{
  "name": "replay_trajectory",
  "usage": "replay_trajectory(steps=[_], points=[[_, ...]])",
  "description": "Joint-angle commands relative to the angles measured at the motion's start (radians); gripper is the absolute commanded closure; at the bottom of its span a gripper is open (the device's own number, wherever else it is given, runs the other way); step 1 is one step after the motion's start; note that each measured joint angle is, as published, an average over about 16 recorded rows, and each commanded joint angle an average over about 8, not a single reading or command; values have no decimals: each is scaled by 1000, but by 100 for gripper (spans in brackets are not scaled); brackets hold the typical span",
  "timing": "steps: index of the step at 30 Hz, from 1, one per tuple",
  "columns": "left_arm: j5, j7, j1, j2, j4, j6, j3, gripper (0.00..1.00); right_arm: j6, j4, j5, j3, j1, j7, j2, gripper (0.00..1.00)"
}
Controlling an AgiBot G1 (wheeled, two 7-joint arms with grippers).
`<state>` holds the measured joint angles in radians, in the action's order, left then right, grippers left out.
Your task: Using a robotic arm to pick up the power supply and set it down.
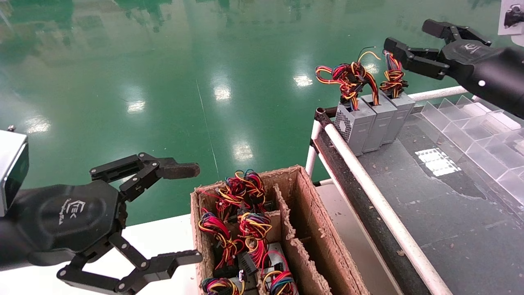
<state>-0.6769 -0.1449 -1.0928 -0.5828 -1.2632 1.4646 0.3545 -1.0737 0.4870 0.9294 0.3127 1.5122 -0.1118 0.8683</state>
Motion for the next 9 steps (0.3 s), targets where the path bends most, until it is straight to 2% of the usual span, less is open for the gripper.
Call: replay_trajectory(steps=[1,9], points=[[0,0,0,0,0,0,0,0,-23,44,-11,-2,-24,16,-14,0],[0,0,0,0,0,0,0,0,-98,186,-46,-8,-102,70,-60,0]])
